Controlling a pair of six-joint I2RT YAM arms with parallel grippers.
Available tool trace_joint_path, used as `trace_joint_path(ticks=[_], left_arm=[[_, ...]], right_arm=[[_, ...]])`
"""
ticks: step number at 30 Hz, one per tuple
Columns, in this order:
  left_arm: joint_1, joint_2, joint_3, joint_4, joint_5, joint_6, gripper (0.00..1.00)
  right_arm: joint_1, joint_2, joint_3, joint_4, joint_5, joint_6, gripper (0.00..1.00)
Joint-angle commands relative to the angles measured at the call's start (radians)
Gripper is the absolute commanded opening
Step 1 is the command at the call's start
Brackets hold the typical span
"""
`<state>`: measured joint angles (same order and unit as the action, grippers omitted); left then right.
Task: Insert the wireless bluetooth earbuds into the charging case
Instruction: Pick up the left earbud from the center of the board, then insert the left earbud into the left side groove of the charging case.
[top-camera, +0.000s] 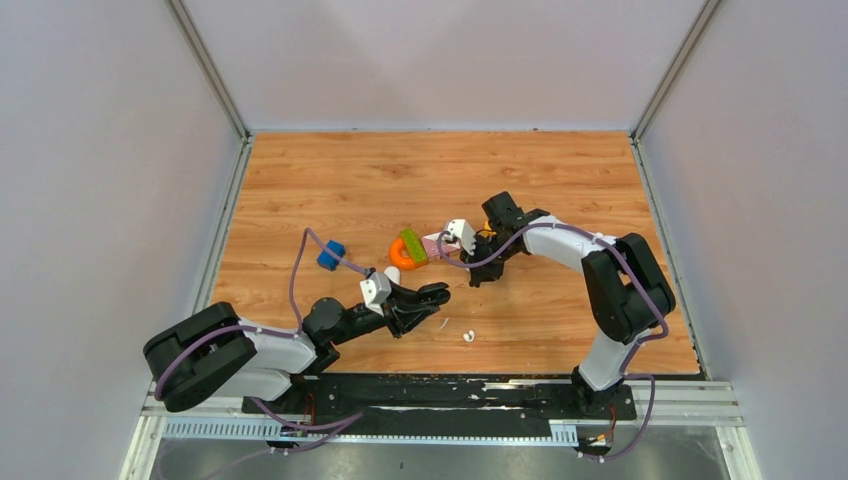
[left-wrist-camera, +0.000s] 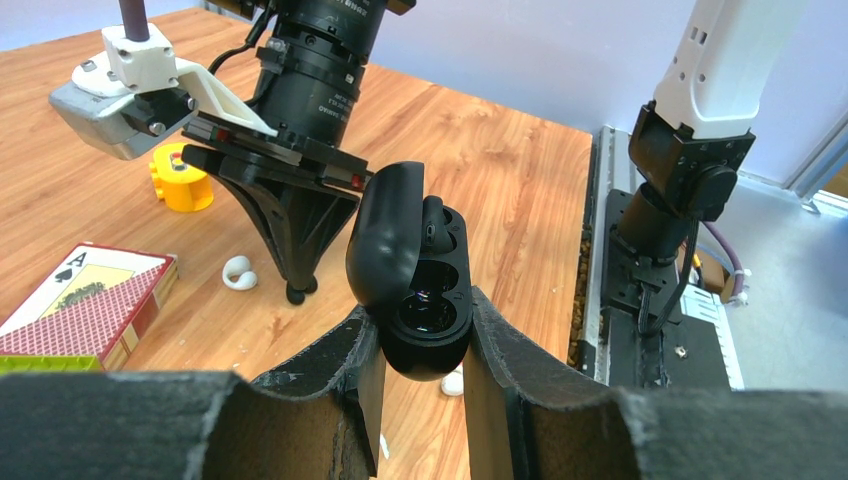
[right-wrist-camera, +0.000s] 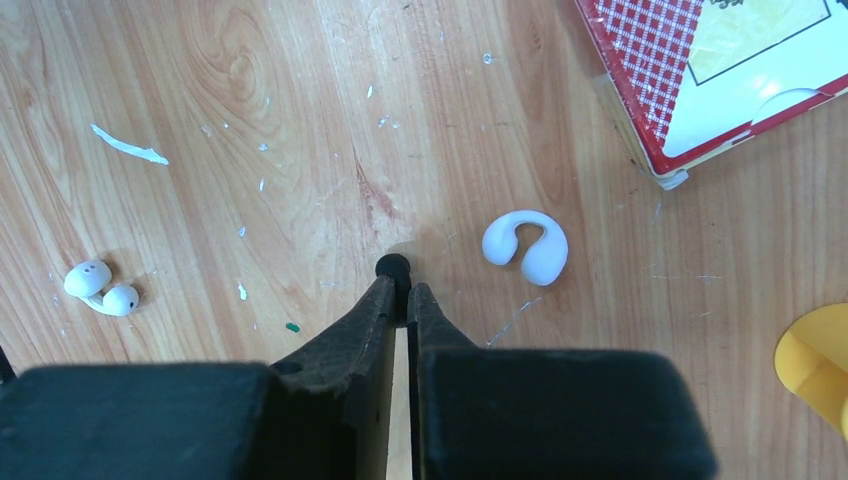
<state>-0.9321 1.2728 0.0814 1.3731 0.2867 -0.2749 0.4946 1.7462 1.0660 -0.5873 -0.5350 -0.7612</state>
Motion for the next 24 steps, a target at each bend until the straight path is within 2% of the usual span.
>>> trace_joint_path(ticks=[1, 5, 12, 19, 24], left_arm=[[0.005, -0.006, 0.019, 0.032, 0.005, 0.010, 0.00], [0.005, -0.003, 0.021, 0.034, 0.005, 0.009, 0.00], [0.004, 0.009, 0.026, 0.034, 0.006, 0.006, 0.00], [0.005, 0.040, 0.031, 0.048, 0.016, -0.001, 0.00], [0.004, 0.061, 0.040, 0.049, 0.023, -0.002, 0.00]], right_arm=[[0.007, 0.001, 0.032, -0.010, -0.036, -0.012, 0.04], [0.004, -0.048, 0.031, -0.033, -0.036, -0.006, 0.00], [-0.012, -0.235, 0.040, -0.102, -0.037, -0.006, 0.00], [-0.014, -0.419, 0.089, -0.257, -0.089, -0.063, 0.00], [-0.005, -0.552, 0.120, -0.383, -0.300, -0.101, 0.00]])
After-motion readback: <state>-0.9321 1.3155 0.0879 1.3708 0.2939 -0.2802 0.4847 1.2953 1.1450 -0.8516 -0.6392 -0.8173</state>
